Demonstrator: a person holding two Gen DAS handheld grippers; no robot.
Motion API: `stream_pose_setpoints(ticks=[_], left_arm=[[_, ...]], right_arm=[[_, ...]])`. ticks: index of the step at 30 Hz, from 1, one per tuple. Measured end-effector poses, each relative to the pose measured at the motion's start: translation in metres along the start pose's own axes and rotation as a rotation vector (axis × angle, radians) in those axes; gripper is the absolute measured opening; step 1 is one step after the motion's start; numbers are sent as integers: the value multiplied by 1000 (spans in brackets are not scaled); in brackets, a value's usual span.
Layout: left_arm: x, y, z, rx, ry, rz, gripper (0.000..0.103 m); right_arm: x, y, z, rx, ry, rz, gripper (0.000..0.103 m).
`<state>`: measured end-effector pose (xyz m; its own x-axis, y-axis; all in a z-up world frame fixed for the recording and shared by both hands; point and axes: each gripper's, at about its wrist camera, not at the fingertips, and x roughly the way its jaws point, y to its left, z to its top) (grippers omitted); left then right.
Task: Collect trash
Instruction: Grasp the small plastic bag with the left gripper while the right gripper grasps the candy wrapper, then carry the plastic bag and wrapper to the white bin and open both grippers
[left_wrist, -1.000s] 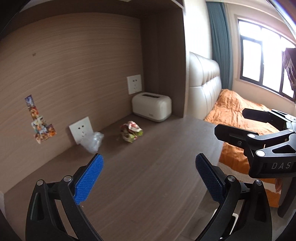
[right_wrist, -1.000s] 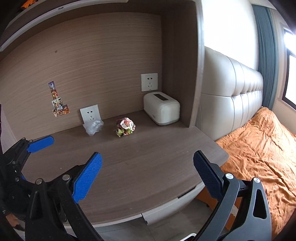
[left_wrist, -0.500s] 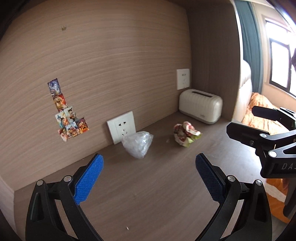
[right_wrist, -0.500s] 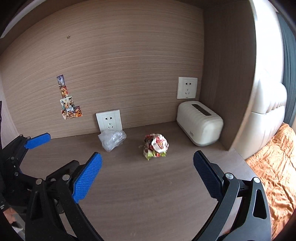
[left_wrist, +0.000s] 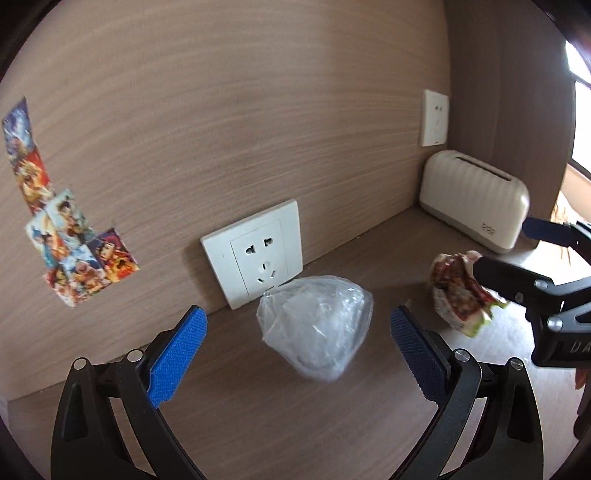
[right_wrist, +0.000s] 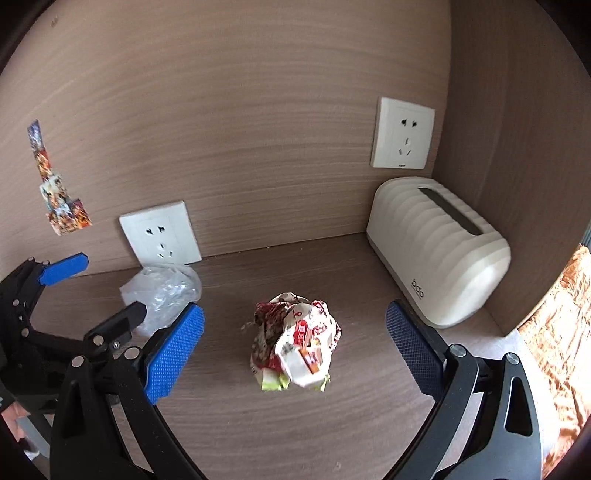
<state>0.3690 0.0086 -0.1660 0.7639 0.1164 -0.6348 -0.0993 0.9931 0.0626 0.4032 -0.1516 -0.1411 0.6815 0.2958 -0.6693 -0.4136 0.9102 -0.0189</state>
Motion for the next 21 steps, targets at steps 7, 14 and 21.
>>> stream_pose_setpoints(ticks=[7, 14, 21], left_arm=[[37, 8, 4, -19, 65, -14, 95], [53, -1, -1, -11, 104, -86, 46], [16, -1, -2, -12, 54, -105, 35]], right_arm=[[40, 0, 1, 3, 60, 6, 98], [58, 1, -12, 14, 133, 32, 59], [29, -2, -12, 22, 84, 38, 58]])
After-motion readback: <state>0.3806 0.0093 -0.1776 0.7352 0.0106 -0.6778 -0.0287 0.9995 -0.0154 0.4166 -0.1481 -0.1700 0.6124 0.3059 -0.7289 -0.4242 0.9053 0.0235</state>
